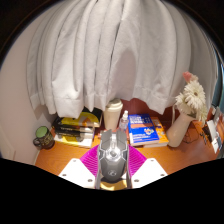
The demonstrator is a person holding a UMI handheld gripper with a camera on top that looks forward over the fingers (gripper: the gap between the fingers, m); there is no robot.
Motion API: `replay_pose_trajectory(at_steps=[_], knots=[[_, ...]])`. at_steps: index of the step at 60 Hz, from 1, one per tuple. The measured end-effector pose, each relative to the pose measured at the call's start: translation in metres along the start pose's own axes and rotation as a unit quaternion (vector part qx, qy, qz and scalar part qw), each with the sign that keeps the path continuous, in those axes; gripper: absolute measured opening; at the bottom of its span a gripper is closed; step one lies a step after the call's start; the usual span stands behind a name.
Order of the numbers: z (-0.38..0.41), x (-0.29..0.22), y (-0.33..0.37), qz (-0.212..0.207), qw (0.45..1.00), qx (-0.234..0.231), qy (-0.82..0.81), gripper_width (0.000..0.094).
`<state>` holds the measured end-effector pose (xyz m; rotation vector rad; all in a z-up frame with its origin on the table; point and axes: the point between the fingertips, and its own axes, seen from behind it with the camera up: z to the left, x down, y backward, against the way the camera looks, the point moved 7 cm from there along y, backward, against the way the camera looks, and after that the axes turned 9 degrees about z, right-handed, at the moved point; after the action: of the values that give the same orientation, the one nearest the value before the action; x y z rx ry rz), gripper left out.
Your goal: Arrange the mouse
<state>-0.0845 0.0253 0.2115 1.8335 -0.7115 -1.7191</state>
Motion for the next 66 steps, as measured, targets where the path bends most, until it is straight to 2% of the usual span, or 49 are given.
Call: replay_pose_trajectory(at_steps=[12, 13, 16, 27, 33, 43, 45, 48, 51, 56, 60, 66], knots=[[-0.019, 0.078, -0.074, 0.094, 0.995, -0.017, -0.007, 0.0356], [-0.019, 0.083, -0.078, 0.100, 0.995, -0.018, -0.007, 0.0336], [-0.018, 0.098, -0.090, 0.118, 0.993, -0.022, -0.009, 0.0356], [-0.011, 0.124, -0.114, 0.147, 0.988, -0.037, -0.024, 0.0364], [-0.011, 0.123, -0.116, 0.140, 0.990, -0.028, -0.022, 0.0391], [-0.011, 0.124, -0.118, 0.136, 0.990, -0.031, -0.031, 0.0524], [-0.012, 0.124, -0.119, 0.134, 0.990, -0.030, -0.029, 0.0578], [-0.009, 0.128, -0.120, 0.147, 0.988, -0.035, -0.026, 0.0719], [-0.007, 0.124, -0.117, 0.145, 0.988, -0.044, -0.019, 0.0767], [-0.011, 0.113, -0.103, 0.129, 0.991, -0.032, -0.023, 0.0775], [-0.013, 0.099, -0.080, 0.107, 0.994, -0.024, -0.028, 0.0868], [-0.013, 0.080, -0.027, 0.070, 0.997, -0.019, -0.025, 0.0868]])
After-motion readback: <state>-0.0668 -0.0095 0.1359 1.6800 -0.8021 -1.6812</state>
